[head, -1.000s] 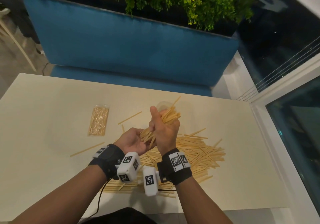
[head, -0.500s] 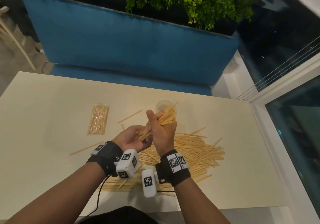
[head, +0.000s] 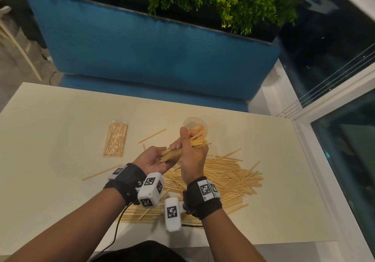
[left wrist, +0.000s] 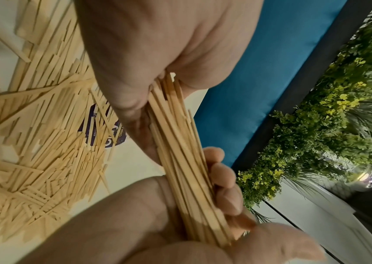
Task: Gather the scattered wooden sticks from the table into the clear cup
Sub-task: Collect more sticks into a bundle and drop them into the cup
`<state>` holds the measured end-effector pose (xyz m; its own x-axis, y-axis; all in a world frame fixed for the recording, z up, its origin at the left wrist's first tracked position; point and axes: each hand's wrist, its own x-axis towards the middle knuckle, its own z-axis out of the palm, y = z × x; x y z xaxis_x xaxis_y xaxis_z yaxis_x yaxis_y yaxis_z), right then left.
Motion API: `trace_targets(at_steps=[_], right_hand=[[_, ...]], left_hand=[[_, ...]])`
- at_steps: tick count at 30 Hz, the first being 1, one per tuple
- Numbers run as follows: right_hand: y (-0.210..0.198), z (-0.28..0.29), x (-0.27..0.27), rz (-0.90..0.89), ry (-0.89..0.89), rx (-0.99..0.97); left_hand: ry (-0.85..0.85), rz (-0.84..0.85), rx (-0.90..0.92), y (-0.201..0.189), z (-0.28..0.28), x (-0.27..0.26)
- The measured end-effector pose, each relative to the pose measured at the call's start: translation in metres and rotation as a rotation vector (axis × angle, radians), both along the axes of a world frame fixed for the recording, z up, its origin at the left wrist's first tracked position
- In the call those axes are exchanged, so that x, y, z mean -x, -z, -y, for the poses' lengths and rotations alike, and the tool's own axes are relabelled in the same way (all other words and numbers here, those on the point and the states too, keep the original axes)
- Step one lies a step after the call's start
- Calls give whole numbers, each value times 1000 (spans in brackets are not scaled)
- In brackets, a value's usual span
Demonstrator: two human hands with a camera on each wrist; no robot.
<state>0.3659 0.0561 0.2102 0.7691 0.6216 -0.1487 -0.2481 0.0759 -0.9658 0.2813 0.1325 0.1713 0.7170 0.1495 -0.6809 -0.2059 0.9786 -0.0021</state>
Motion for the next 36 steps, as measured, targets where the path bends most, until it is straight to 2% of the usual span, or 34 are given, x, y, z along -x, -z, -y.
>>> trace_targets(at_steps=[4, 8, 11, 14, 18, 22, 28, 33, 36], right_hand=[[1, 1, 3, 10, 17, 23], [-2, 0, 2, -7, 8, 32], [-6, 1, 4, -16, 23, 53], [-11, 0, 4, -28, 39, 51], [-14, -2, 5, 18, 0, 85], [-11, 1, 7, 70, -38, 137], [-8, 1, 10, -79, -44, 227], [-19, 2, 10, -79, -90, 220], [-21, -3, 8, -129, -32, 194]], left_hand=[[-13, 45, 10, -1, -1, -1], [-51, -56, 23, 4, -1, 2], [-17, -84, -12, 6, 1, 2], [56, -26, -65, -1, 6, 0], [112, -9, -65, -3, 12, 0], [198, -2, -139, -10, 10, -2], [174, -45, -196, -17, 14, -3], [136, -130, -142, -16, 10, 0], [119, -77, -121, -18, 13, 0]])
